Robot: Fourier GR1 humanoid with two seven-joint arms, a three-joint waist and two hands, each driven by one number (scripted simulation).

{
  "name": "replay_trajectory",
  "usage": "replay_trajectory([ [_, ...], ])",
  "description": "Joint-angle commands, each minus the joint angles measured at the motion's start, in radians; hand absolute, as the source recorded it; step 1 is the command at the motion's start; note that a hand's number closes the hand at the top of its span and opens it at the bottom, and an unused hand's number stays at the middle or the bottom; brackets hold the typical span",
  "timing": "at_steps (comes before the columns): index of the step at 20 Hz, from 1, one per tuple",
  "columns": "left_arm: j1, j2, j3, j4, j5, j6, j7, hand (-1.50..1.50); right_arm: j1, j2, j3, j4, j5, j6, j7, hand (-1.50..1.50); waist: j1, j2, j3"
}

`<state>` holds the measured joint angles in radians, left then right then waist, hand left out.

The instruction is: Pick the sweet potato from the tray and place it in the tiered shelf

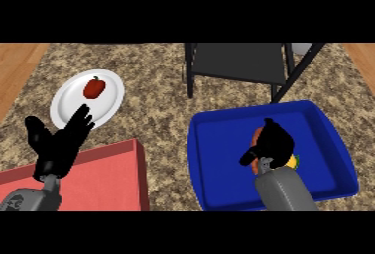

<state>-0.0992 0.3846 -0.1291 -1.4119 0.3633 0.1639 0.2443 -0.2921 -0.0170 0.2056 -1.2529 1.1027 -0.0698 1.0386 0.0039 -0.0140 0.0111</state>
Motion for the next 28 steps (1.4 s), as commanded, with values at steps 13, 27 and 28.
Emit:
replay_trajectory([
  [13, 0.035, -0.044, 0.007, 0.064, -0.032, -0.024, 0.02, 0.0, -0.068, 0.016, 0.199, 0.04, -0.101, -0.045, -0.076, 1.5, 0.014, 0.016, -0.01],
  [27, 0.033, -0.058, 0.01, 0.097, -0.05, -0.036, 0.012, 0.0, -0.484, 0.017, 0.474, -0.225, -0.325, -0.152, 0.054, 1.5, 0.009, 0.007, -0.013],
  [28, 0.035, -0.052, 0.026, 0.099, -0.046, -0.041, 0.001, 0.0, -0.54, 0.017, 0.462, -0.198, -0.311, -0.162, 0.091, 1.5, 0.016, 0.009, -0.013],
])
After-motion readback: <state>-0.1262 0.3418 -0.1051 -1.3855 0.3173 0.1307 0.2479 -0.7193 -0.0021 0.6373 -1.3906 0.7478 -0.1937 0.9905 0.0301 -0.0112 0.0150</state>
